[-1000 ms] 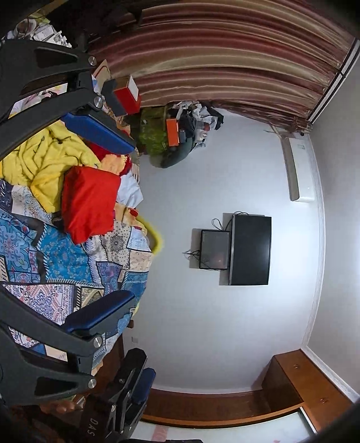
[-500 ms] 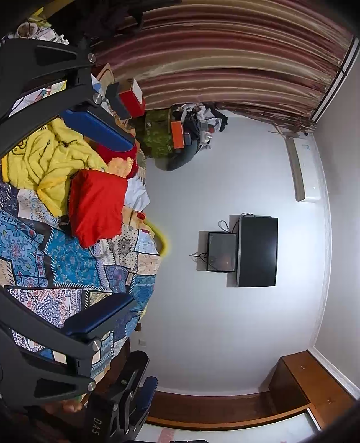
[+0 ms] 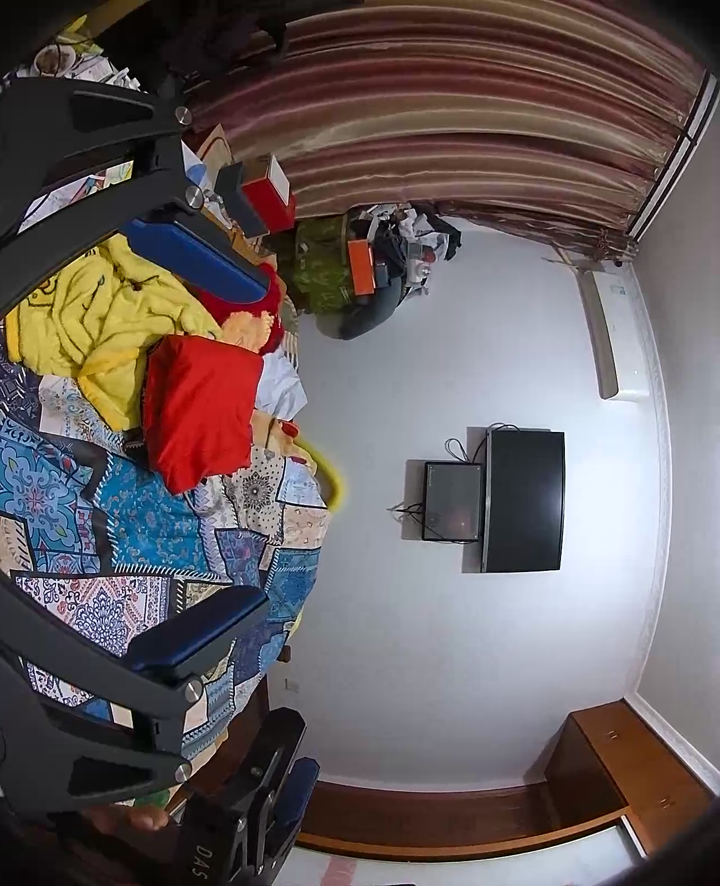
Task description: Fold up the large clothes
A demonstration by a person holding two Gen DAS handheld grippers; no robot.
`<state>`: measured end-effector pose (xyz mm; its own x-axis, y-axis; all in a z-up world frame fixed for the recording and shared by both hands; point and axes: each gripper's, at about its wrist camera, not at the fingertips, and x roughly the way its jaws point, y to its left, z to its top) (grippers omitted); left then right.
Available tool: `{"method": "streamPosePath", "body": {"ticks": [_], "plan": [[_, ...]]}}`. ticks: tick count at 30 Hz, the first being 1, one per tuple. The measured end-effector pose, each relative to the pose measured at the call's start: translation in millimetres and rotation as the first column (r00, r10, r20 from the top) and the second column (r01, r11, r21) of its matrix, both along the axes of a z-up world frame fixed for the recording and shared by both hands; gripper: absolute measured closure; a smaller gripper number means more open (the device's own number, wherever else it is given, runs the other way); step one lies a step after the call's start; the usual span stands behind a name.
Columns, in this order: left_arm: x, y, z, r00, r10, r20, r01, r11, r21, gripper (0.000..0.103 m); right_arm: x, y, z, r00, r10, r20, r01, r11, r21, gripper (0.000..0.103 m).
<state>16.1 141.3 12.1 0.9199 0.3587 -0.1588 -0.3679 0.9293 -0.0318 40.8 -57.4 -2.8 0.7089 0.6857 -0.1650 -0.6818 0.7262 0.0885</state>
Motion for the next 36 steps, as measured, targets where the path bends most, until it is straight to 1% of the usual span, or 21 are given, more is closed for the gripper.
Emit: {"method": "streamPosePath", "body": {"ticks": [11, 22, 36], "plan": [[4, 3, -2, 1.0, -0.013, -0.006, 0.013, 1.0, -0.003, 0.0, 4, 0, 0, 1.0, 0.0, -0.016, 0.0, 1.0, 0.006, 0.0], [14, 13, -6, 0.999, -0.043, -0.023, 0.042, 0.999, -0.034, 0.0, 6, 0, -3, 1.0, -0.007, -0.025, 0.007, 1.0, 0.012, 0.0], [20, 15, -8, 0.997, -0.075, -0.033, 0.074, 0.996, -0.044, 0.0, 10, 2, -4, 0.999, -0.018, -0.041, 0.019, 1.0, 0.019, 0.0]]}}
